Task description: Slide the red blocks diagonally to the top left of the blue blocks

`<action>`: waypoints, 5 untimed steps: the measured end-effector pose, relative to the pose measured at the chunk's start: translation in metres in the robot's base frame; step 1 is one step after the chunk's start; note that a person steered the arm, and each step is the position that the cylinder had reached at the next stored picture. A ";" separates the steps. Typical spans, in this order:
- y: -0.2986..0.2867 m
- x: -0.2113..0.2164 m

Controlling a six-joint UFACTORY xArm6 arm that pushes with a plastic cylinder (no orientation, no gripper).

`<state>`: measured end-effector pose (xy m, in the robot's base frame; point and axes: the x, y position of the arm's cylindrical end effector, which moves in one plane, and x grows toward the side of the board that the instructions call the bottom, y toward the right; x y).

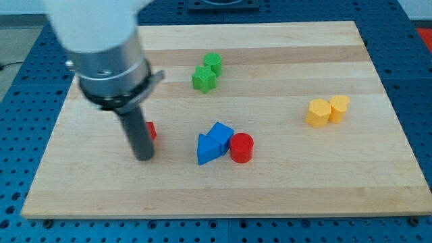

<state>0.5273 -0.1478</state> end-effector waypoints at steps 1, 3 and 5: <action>0.012 -0.039; 0.156 -0.083; 0.221 0.003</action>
<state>0.5305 0.0735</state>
